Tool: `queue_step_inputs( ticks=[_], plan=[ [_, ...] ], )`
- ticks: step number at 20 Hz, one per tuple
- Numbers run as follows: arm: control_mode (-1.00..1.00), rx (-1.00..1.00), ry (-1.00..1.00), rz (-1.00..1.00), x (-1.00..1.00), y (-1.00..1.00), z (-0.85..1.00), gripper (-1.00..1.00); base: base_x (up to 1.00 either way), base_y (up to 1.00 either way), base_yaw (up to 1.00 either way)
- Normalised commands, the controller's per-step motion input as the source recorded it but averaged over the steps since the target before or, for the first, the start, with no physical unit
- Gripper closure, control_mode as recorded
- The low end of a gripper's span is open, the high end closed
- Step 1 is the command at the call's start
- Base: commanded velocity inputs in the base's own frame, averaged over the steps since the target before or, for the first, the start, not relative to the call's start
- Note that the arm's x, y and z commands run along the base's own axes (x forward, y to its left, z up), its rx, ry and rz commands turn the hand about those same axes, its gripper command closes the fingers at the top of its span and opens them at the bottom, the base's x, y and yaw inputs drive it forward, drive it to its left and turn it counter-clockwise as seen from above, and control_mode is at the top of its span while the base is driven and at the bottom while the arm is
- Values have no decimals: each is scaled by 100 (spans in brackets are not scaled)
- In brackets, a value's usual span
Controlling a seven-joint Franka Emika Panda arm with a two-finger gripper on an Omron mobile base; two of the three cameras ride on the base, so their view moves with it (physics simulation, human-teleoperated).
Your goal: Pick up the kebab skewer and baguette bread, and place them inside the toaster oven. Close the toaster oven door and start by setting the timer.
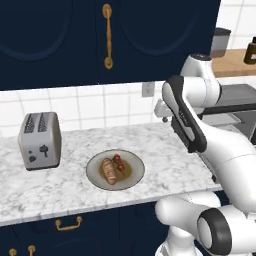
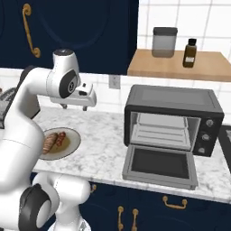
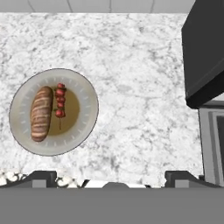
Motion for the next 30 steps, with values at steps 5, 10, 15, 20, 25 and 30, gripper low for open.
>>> queue_step_inputs(
  ticks=[5,10,15,20,25,30],
  plan=[
    [100,0,0,0,0,0,0,-100,48,-28,-5],
    [100,0,0,0,0,0,0,-100,39,-39,-7],
    [100,0,0,0,0,0,0,-100,-8,-54,-3],
    [100,0,0,0,0,0,0,-100,-5,-24,-16],
    [100,0,0,0,0,0,0,-100,16,-36,-4],
    [100,0,0,0,0,0,0,-100,38,-11,0]
  ],
)
